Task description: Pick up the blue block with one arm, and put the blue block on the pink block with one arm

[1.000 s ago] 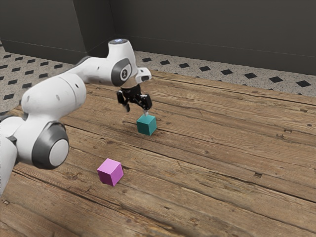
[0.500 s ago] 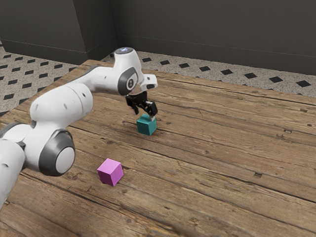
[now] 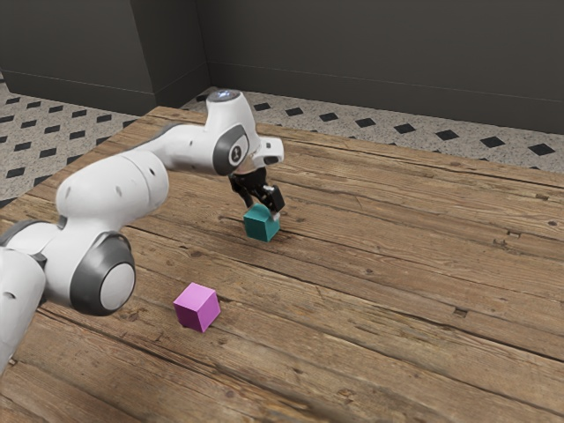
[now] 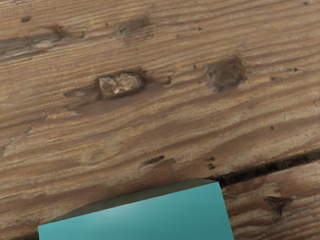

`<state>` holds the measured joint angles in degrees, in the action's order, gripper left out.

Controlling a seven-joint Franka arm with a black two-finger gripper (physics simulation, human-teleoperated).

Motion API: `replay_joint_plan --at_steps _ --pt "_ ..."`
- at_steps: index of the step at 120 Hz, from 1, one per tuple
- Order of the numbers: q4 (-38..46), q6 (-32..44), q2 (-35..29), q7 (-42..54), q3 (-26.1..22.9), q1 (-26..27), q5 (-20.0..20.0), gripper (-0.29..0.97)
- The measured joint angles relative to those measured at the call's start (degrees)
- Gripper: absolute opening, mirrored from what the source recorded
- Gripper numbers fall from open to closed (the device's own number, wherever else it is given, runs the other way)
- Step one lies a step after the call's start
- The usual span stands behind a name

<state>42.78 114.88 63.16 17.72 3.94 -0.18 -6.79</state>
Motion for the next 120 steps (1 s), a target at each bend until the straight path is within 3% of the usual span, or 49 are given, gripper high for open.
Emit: replay_joint_plan --at_steps 45,78,104,120 --pt "0.7 0.8 1.1 1.2 0.0 0.0 -0.2 0.67" --pt "0.7 0.9 1.0 1.4 0.0 0.0 -0.2 0.45" --pt "1.6 1.1 0.6 1.3 0.0 0.0 -0.1 0.38" --pt "7.2 1.7 -4.1 0.9 0.1 0.1 0.1 0.36"
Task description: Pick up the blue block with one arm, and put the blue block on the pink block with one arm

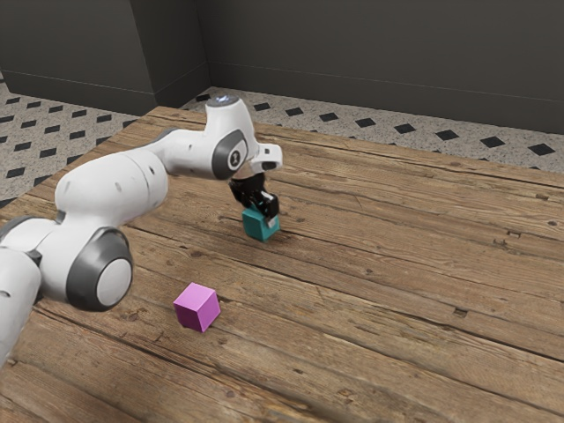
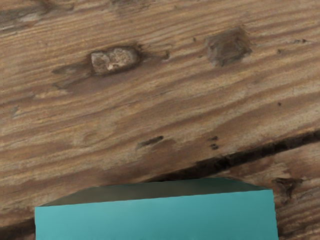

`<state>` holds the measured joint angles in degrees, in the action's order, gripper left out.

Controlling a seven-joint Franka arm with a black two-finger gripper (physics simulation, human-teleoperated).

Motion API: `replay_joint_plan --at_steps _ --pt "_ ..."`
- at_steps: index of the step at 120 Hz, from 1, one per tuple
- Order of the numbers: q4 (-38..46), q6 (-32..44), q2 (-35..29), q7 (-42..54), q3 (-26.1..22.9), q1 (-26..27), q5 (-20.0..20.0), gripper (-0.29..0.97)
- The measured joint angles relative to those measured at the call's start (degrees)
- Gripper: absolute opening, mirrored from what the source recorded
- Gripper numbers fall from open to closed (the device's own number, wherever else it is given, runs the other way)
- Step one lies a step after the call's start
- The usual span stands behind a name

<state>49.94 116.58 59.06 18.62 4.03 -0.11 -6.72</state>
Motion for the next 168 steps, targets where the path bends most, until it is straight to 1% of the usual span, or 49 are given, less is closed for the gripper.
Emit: replay_joint_plan --at_steps 6,18,25,40,49,60,79,91,123,146,168 --pt "4.4 0.5 -3.4 -0.3 0.1 0.3 0.1 0.35" --pt "18.7 2.5 -13.5 -1.1 0.4 1.3 0.2 0.34" --pt "25.3 3.7 -18.4 -1.7 0.5 1.7 0.4 0.34" --pt "36.0 6.1 -26.9 -2.9 1.1 2.5 1.2 0.34" --pt "41.9 7.6 -32.0 -3.7 1.3 2.9 3.0 0.34" --pt "47.2 9.2 -36.6 -4.8 1.4 3.1 5.6 0.34" --pt "53.7 11.3 -42.5 -6.8 1.5 3.1 9.0 0.34" --pt "58.0 12.0 -46.0 -8.6 1.5 3.1 10.2 0.34" --pt "66.8 12.7 -52.5 -15.6 1.5 3.1 11.1 0.34" --pt "70.1 12.9 -55.1 -20.3 1.1 3.4 11.5 0.34" --pt "73.4 13.0 -57.7 -24.7 -1.4 3.6 13.1 0.34"
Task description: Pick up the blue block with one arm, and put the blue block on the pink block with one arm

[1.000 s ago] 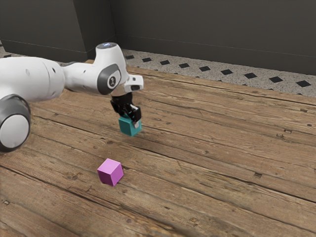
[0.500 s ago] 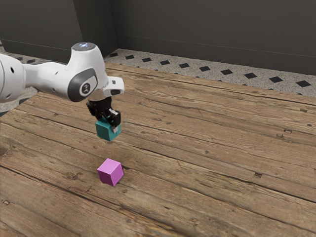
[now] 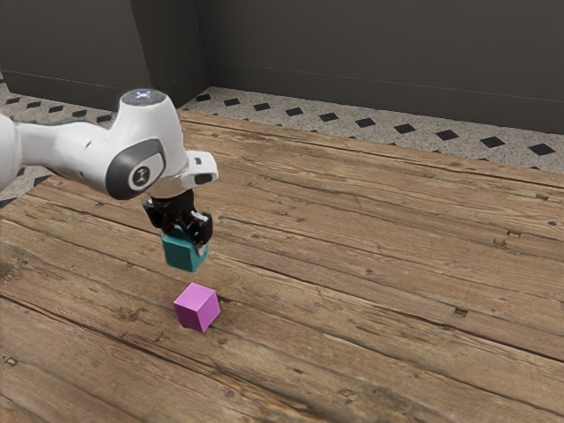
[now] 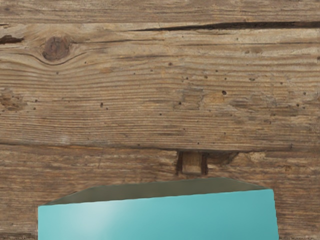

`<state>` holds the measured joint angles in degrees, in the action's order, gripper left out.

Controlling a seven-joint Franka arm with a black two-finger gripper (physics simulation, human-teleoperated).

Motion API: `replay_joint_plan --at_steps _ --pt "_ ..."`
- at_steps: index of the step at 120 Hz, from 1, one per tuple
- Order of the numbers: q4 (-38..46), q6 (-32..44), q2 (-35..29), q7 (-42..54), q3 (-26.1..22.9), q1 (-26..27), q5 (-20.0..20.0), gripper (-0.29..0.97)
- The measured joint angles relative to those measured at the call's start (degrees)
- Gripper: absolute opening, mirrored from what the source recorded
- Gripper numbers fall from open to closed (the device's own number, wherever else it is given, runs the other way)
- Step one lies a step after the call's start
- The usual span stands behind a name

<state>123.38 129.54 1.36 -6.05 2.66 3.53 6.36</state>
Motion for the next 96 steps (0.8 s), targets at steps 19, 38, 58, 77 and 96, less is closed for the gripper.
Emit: replay_joint_plan --at_steps 19,38,58,77,96 --pt "3.4 0.1 -3.0 -3.5 -1.5 1.3 1.3 0.34" --pt "6.3 -0.2 -5.3 -5.8 -1.9 1.4 3.8 0.34" --pt "6.1 0.0 -4.3 -6.6 -1.8 -0.1 4.8 0.34" --pt "5.6 0.8 -1.4 -7.2 -1.9 -0.1 5.1 0.34" --pt "5.5 1.8 -0.5 -7.4 -1.7 0.2 5.1 0.34"
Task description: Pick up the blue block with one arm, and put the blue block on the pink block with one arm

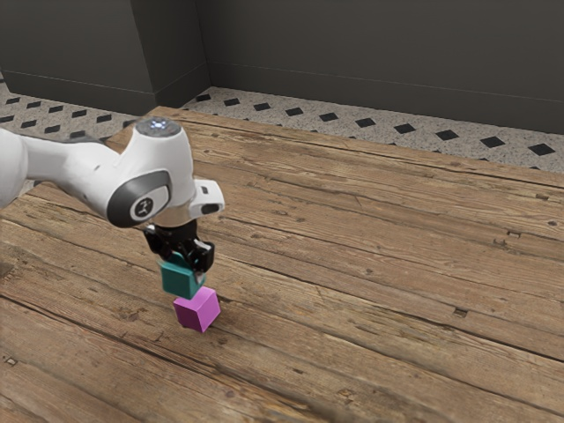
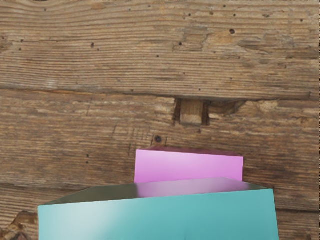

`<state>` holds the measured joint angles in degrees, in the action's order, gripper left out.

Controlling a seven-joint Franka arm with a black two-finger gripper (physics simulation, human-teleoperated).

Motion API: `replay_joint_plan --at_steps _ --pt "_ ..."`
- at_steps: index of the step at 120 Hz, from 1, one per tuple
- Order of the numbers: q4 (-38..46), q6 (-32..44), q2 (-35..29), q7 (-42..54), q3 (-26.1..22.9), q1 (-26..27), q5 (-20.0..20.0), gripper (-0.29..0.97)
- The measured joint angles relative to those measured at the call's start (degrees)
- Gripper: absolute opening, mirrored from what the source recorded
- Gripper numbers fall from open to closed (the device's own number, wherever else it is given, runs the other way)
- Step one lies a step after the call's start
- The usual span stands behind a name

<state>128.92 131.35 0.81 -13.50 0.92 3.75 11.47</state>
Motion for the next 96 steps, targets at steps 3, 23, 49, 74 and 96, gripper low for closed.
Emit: replay_joint_plan --at_steps 3,23,49,74,96 --pt "0.0 0.1 0.0 0.0 0.0 0.0 0.0 0.34" --pt "0.4 1.2 -0.6 0.8 0.1 0.3 -1.2 0.35" --pt "0.7 2.6 0.5 2.6 0.0 0.3 -2.1 0.34" --pt "0.8 3.2 0.7 4.5 -0.1 -0.5 -2.3 0.34" --pt "0.8 3.4 0.9 5.9 -0.1 -1.6 -3.6 0.34"
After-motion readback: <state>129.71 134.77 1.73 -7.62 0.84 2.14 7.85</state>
